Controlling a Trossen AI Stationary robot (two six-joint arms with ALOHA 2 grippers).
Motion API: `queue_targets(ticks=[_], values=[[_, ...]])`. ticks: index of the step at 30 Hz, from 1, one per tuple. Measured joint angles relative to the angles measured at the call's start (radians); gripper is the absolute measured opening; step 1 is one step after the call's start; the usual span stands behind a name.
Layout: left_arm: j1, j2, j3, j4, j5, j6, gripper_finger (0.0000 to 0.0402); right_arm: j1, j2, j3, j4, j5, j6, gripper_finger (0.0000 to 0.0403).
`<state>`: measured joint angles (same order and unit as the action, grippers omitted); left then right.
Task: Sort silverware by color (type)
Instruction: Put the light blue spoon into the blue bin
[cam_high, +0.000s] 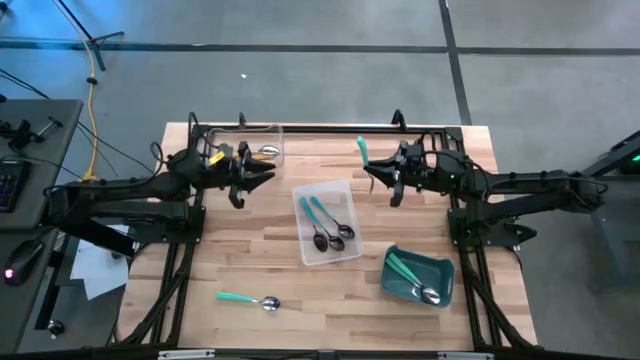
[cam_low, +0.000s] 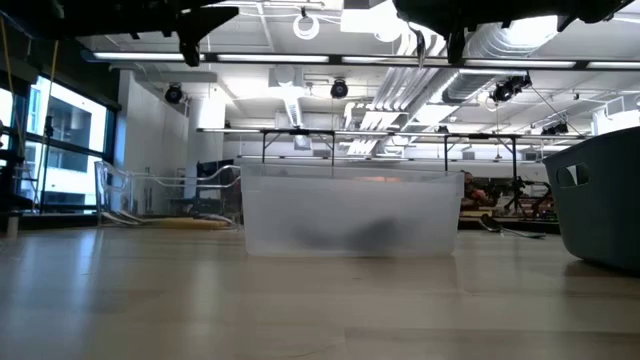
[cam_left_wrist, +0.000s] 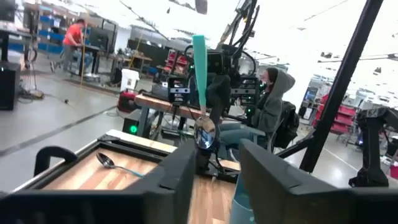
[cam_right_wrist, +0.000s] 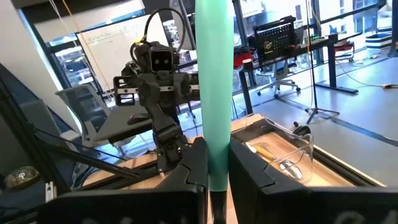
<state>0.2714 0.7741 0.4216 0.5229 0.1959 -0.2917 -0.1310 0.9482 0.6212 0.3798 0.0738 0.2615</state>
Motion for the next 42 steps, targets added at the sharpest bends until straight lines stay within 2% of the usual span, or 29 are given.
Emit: queue_targets(ticks=[4, 6, 14, 20, 26, 35, 42], values=[[0.000, -0.025, -0.020, -0.008, 0.010, 0.016, 0.0032, 0.000, 0.000, 0.000, 0.001, -0.001, 0.000, 0.0023], [0.000, -0.026, -0.022, -0.007, 0.022, 0.013, 0.0010, 0.000, 0.000, 0.000, 0.001, -0.003, 0.002, 0.0023], [0.000, -0.026, -0.023, -0.006, 0.024, 0.014, 0.0002, 0.000, 0.000, 0.000, 0.000, -0.015, 0.005, 0.0023], [0.000, -0.026, -0.023, -0.049, 0.010, 0.015, 0.0001, 0.030, 0.001, 0.000, -0.078, -0.138, 0.116, 0.0022], [0.000, -0.026, -0.022, -0.075, 0.005, 0.015, 0.0000, 0.218, 0.001, 0.000, -0.219, -0.154, 0.284, 0.0021], [0.001, -0.026, -0.023, -0.085, 0.004, -0.011, 0.0000, 0.565, 0.001, 0.000, -0.533, -0.131, 0.695, 0.0021], [0.001, -0.025, -0.023, -0.094, 0.003, -0.011, 0.0000, 0.756, 0.001, 0.001, -0.746, -0.114, 0.916, 0.0021]])
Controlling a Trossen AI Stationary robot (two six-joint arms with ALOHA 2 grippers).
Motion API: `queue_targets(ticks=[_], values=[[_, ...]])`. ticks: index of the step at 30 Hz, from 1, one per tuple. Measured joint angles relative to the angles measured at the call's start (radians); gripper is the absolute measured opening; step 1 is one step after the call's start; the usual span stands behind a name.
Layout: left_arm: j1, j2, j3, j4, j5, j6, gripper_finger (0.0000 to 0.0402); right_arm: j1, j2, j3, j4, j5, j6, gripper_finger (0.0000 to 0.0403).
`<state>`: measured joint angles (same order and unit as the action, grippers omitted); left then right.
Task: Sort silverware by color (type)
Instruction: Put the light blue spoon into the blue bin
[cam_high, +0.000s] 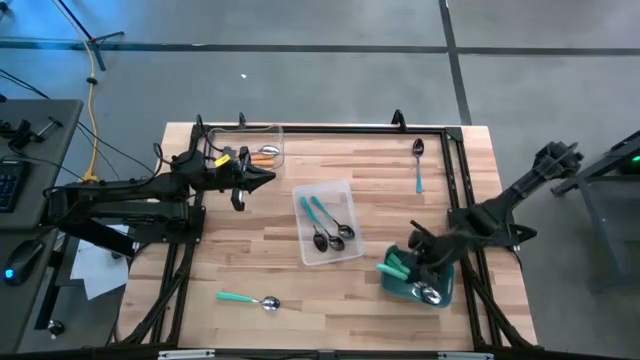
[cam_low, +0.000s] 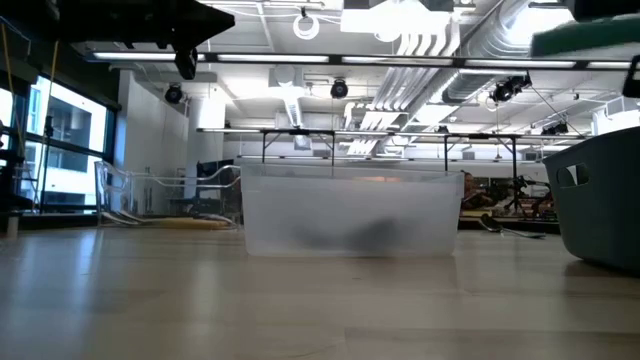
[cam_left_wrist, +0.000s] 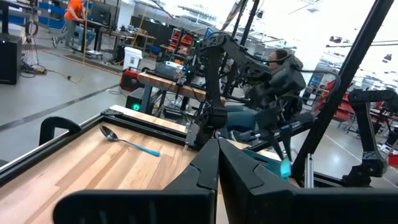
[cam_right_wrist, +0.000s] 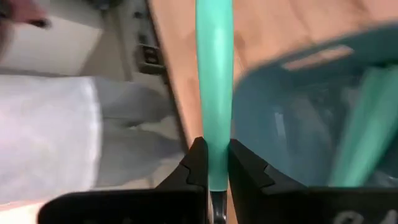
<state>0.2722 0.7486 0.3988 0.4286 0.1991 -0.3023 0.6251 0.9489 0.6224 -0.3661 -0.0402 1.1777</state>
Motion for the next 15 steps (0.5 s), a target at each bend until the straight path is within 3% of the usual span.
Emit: queue_targets(ticks=[5, 8, 15], values=[[0.001, 0.000, 0.000, 0.000, -0.001, 0.000, 0.0000, 0.059, 0.031, 0.080, -0.227, 0.117, 0.051, 0.0021], [0.002, 0.000, 0.000, -0.004, -0.002, 0.000, 0.0000, 0.069, 0.090, 0.117, -0.333, 0.113, 0.063, 0.0021], [0.003, 0.000, 0.000, -0.014, -0.002, -0.001, 0.0000, 0.073, 0.228, 0.130, -0.324, 0.050, 0.094, 0.0021]])
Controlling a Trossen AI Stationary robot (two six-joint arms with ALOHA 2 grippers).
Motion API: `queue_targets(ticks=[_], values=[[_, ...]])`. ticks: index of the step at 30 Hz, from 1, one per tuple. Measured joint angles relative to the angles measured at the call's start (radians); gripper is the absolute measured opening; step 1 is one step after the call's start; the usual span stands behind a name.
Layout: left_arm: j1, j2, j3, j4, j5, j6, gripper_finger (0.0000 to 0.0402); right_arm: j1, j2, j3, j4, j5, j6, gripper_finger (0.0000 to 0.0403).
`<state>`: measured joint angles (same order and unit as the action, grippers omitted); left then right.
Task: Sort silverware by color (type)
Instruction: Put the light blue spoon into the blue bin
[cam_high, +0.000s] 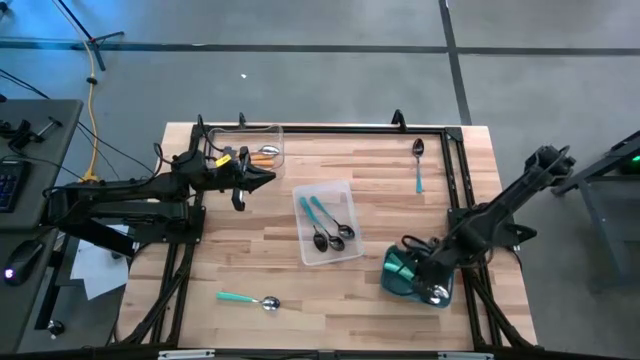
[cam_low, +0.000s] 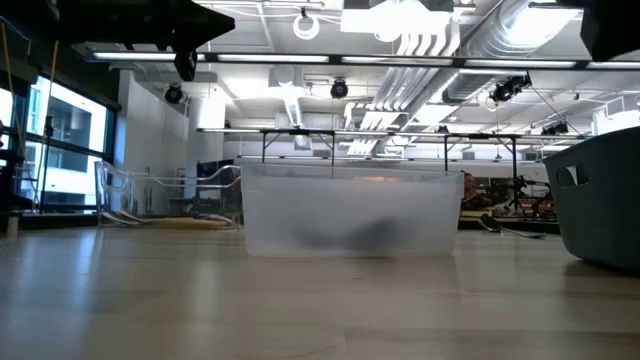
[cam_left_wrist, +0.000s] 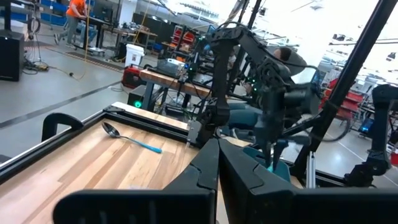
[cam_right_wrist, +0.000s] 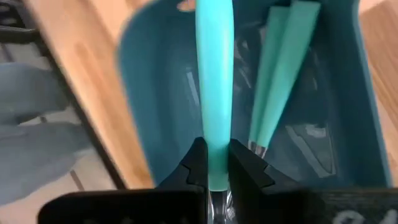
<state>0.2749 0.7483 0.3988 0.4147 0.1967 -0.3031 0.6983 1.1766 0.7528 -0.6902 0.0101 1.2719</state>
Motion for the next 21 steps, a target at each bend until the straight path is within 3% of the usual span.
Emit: queue_targets(ticks=[21], values=[[0.000, 0.000, 0.000, 0.000, -0.001, -0.001, 0.0000, -0.002, 0.244, -0.001, 0.034, 0.045, 0.161, 0.0021]])
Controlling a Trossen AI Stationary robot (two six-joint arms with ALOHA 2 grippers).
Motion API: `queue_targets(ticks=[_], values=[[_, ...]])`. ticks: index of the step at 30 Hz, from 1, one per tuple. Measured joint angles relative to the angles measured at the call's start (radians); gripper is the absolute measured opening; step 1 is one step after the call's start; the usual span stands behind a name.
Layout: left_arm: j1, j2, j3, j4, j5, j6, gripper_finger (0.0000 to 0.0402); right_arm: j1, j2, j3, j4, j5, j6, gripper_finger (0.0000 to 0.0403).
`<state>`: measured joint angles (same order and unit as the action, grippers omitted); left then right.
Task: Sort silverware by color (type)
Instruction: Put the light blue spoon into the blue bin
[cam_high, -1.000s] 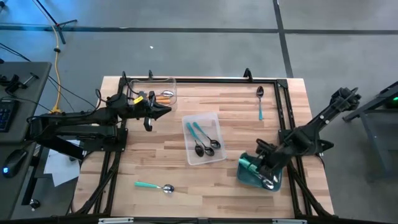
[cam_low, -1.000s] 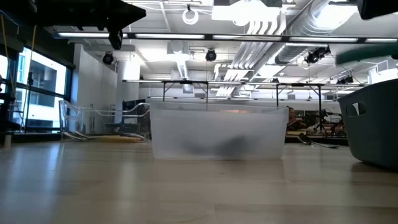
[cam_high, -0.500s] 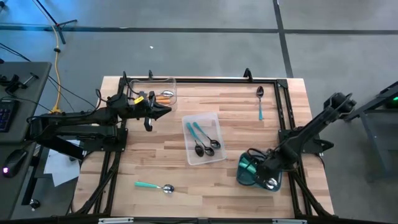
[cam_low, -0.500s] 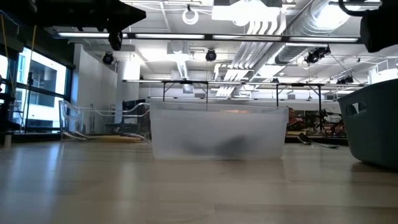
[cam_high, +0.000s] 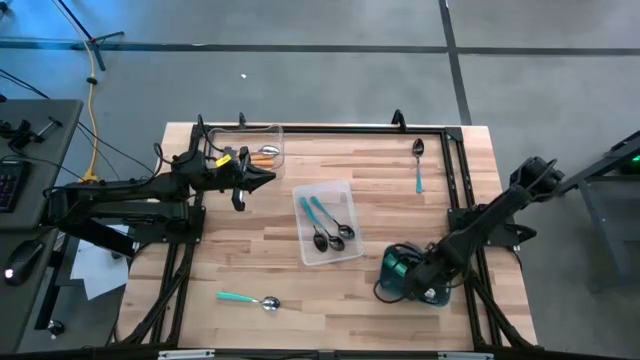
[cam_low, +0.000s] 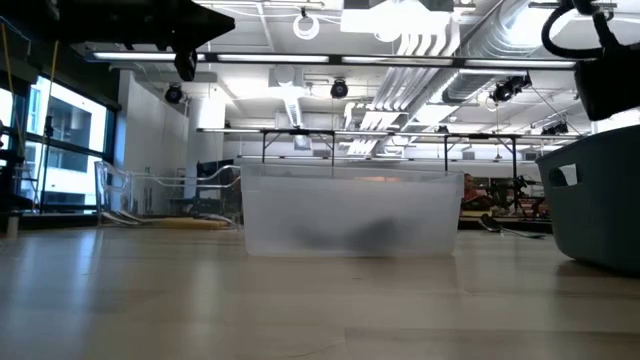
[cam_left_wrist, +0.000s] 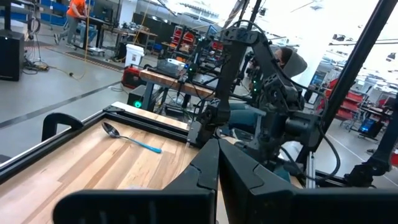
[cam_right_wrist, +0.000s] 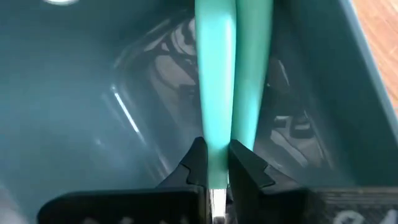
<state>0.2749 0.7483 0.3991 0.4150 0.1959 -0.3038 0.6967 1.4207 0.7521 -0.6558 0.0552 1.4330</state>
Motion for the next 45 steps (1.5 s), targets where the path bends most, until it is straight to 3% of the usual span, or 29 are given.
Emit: queue_targets(ticks=[28, 39, 45], values=[[0.000, 0.000, 0.000, 0.000, -0.050, -0.009, 0.0000, 0.000, 0.050, 0.001, 0.011, -0.001, -0.001, 0.0048], [0.000, 0.000, 0.000, 0.000, -0.050, -0.009, 0.0001, 0.000, 0.053, -0.001, 0.015, -0.008, -0.001, 0.0136], [0.000, 0.000, 0.000, 0.000, -0.050, -0.009, 0.0001, 0.000, 0.053, -0.001, 0.014, -0.007, -0.002, 0.0152]])
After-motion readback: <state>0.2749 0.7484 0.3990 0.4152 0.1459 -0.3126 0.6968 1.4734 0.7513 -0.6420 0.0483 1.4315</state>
